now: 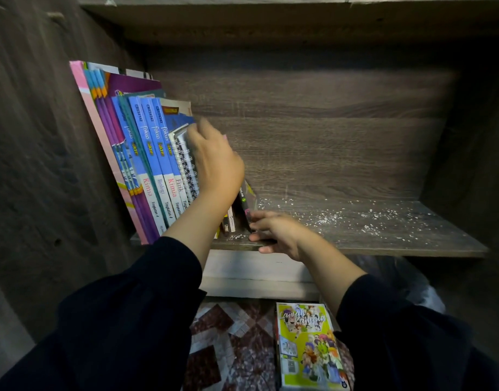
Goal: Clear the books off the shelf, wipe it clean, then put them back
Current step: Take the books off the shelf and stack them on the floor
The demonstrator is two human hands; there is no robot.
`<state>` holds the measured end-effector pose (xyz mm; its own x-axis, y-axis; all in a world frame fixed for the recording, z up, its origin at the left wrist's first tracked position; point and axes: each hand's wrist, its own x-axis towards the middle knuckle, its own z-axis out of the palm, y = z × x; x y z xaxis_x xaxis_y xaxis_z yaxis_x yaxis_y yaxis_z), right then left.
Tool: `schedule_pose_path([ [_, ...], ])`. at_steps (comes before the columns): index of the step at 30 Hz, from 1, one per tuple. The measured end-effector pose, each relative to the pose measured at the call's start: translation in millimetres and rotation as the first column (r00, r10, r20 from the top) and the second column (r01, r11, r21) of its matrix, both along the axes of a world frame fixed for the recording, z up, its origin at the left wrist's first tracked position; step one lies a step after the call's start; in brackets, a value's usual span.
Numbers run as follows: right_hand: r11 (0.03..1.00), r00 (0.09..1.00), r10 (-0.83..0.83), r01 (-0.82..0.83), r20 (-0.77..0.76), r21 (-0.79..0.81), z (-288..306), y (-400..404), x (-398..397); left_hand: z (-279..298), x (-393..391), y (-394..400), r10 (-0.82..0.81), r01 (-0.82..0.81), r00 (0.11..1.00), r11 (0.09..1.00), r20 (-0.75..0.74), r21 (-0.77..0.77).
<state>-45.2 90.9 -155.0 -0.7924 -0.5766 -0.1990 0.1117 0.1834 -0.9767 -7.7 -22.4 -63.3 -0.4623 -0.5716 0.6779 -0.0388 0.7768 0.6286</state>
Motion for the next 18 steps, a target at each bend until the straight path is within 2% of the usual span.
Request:
schedule_pose_path([
  [3, 1.000, 1.000, 0.020, -0.020, -0.009, 0.003, -1, -1, 0, -12, -3, 4, -0.034, 0.013, 0.993, 0.982, 0.110, 0.189],
  [5, 0.999, 0.999, 0.033, -0.033, -0.016, 0.011, -1, -2, 0, -23, -4, 3, -0.018, -0.009, 0.987, 0.985, 0.159, 0.172],
  [8, 0.999, 1.000, -0.004, 0.004, 0.016, -0.040, -2, -1, -4, -30, -4, -3, 0.031, -0.048, 0.994, 0.987, 0.109, 0.154],
  [13, 0.988, 0.981, -0.128, 0.139, 0.144, -0.073, 6, 10, -6, -24, 1, -3, 0.009, -0.017, 0.999, 0.969, 0.032, 0.245],
  [15, 0.990, 0.973, -0.106, 0.123, 0.204, -0.071, 8, 17, -6, -18, 3, -1, -0.032, 0.031, 0.999, 0.953, -0.004, 0.303],
  [18, 0.976, 0.949, -0.053, 0.115, 0.310, -0.184, 10, 30, -7, -7, 8, 5, -0.094, 0.100, 0.995, 0.910, -0.034, 0.403],
])
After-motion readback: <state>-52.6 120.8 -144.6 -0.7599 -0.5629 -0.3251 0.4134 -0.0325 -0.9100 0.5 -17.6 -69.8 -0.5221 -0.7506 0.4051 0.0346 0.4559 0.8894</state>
